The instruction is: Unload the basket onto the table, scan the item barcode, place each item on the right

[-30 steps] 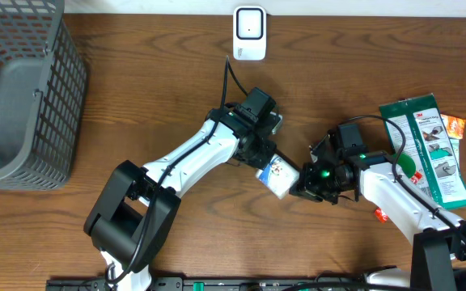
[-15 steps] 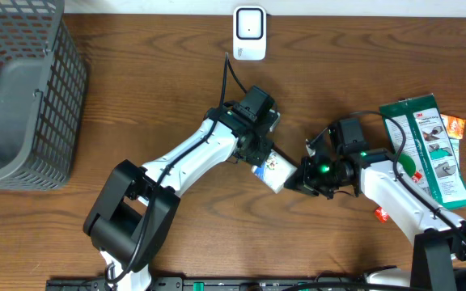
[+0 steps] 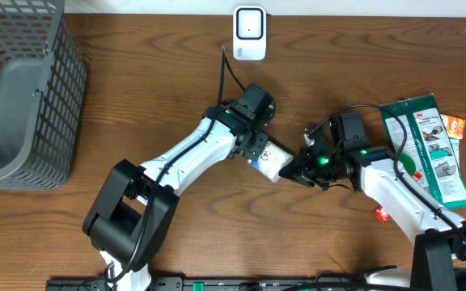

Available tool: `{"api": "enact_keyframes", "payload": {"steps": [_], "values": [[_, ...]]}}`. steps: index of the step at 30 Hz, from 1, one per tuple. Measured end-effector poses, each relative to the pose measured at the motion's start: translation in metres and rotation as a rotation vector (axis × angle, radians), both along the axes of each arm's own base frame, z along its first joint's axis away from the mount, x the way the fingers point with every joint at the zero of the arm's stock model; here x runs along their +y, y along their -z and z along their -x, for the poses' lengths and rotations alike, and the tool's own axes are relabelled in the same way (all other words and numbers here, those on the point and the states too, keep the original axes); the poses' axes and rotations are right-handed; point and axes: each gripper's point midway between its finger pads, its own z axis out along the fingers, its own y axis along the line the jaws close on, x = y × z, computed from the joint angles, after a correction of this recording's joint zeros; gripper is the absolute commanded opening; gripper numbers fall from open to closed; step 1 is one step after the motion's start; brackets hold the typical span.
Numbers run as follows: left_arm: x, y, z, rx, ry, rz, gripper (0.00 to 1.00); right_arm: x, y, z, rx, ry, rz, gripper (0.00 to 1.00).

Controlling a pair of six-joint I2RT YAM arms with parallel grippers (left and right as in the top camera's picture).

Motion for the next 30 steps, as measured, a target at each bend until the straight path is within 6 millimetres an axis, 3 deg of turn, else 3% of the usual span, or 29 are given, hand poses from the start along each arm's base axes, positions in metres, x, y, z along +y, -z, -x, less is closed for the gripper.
{"api": "enact_keyframes", "payload": {"steps": [17, 24, 30], "values": [[0.006, -0.004, -0.018, -0.07, -0.032, -0.016, 0.17, -0.001, -0.001, -0.002, -0.002, 0.008, 0.012, 0.01], [0.013, -0.007, -0.027, -0.08, -0.058, -0.012, 0.17, -0.012, 0.011, 0.006, 0.047, 0.03, 0.091, 0.01], [0.018, -0.004, -0.019, -0.047, -0.057, -0.036, 0.17, -0.012, 0.017, 0.001, -0.002, 0.023, 0.164, 0.01]]}}
